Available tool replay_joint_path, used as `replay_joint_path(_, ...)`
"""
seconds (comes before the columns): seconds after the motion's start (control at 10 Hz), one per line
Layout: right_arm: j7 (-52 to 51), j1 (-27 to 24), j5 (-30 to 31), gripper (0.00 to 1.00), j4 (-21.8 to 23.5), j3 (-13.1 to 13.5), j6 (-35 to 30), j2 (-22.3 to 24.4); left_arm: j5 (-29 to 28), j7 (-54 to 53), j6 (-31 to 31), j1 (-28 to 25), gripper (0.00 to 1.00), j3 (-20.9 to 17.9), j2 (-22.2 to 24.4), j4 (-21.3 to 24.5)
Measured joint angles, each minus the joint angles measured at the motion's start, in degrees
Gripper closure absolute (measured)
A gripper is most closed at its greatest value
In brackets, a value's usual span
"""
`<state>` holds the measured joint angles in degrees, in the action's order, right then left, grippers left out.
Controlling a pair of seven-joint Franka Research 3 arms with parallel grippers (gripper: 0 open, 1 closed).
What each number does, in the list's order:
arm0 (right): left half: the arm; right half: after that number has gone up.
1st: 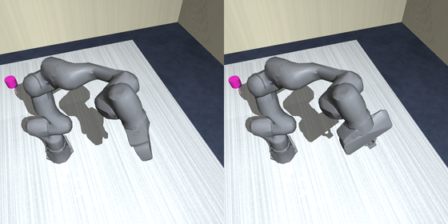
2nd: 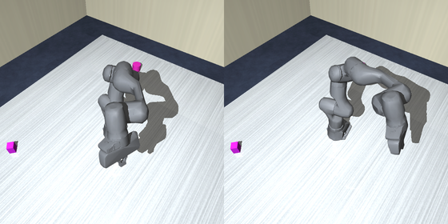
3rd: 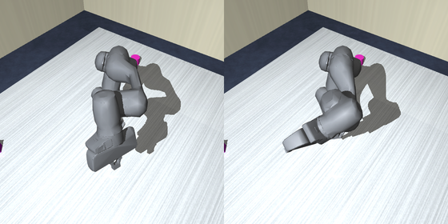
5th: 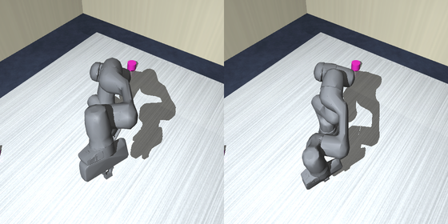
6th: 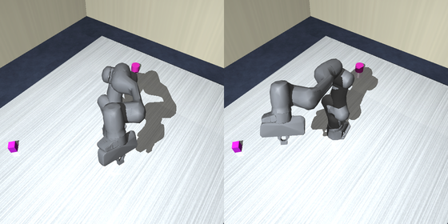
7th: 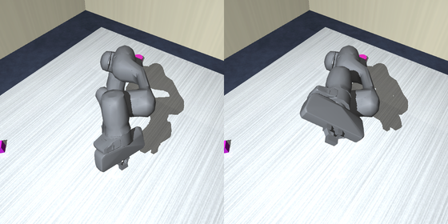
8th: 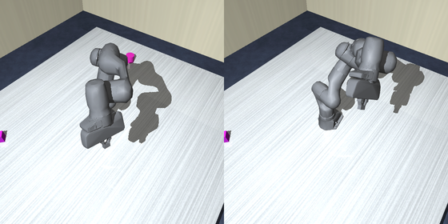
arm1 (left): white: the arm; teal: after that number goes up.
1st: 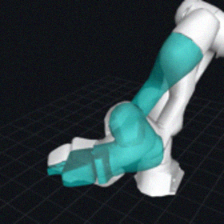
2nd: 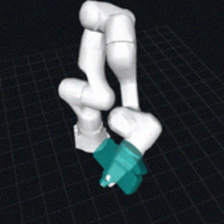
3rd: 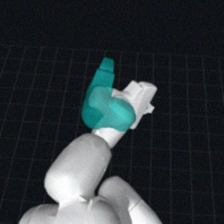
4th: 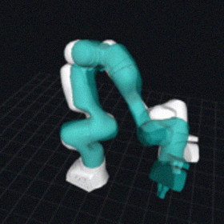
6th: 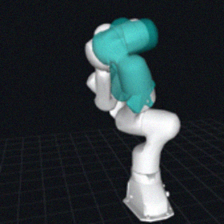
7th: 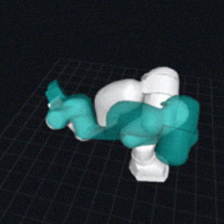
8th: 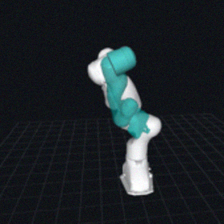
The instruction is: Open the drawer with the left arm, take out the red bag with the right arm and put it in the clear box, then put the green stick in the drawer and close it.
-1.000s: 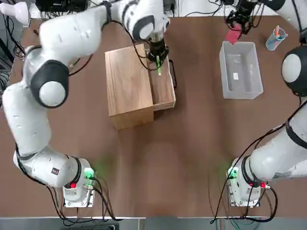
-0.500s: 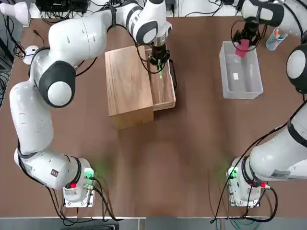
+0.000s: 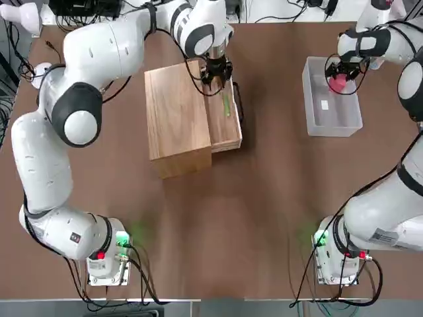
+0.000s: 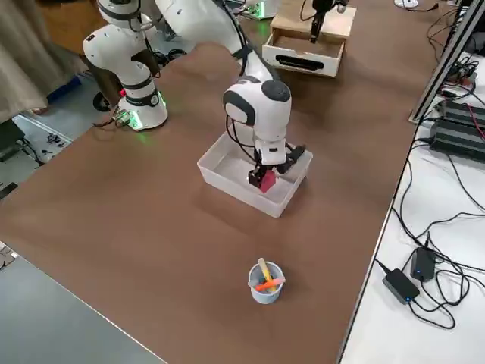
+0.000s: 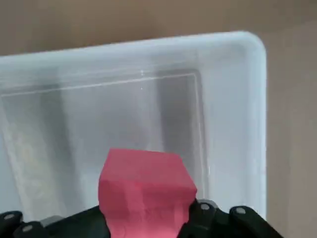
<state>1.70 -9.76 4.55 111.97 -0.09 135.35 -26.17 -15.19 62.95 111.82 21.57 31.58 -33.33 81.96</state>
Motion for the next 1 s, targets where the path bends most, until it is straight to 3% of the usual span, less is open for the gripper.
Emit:
replay_joint_path(0.1, 0.0, 0.1, 0.0, 0.44, 0.1, -0.3, 0.0, 0.0, -0.1, -0.4, -2.5, -1.8, 0.1, 0.0, 2.0, -0.3)
replay_joint_path(0.2, 0.0, 0.2, 0.0, 0.41, 0.2, -0.5, 0.0, 0.0, -0.2, -2.1, -4.6, -4.0, 0.0, 0.0, 4.4, -0.4)
replay_joint_path(0.5, 0.0, 0.3, 0.0, 0.01, 0.2, -0.7, 0.1, 0.1, -0.1, -9.2, -11.2, -12.4, 0.0, 0.3, 12.0, -0.4)
replay_joint_path(0.7, 0.0, 0.5, 0.0, 0.0, 0.0, -0.9, 0.3, 0.3, 2.3, -13.2, -14.0, -17.3, 0.0, 0.5, 15.9, -0.2)
replay_joint_path(1.0, 0.2, 2.9, 0.0, 0.0, -2.9, -1.3, 0.5, 3.3, 8.6, -27.3, -17.1, -26.4, 0.0, 0.6, 20.0, -0.1)
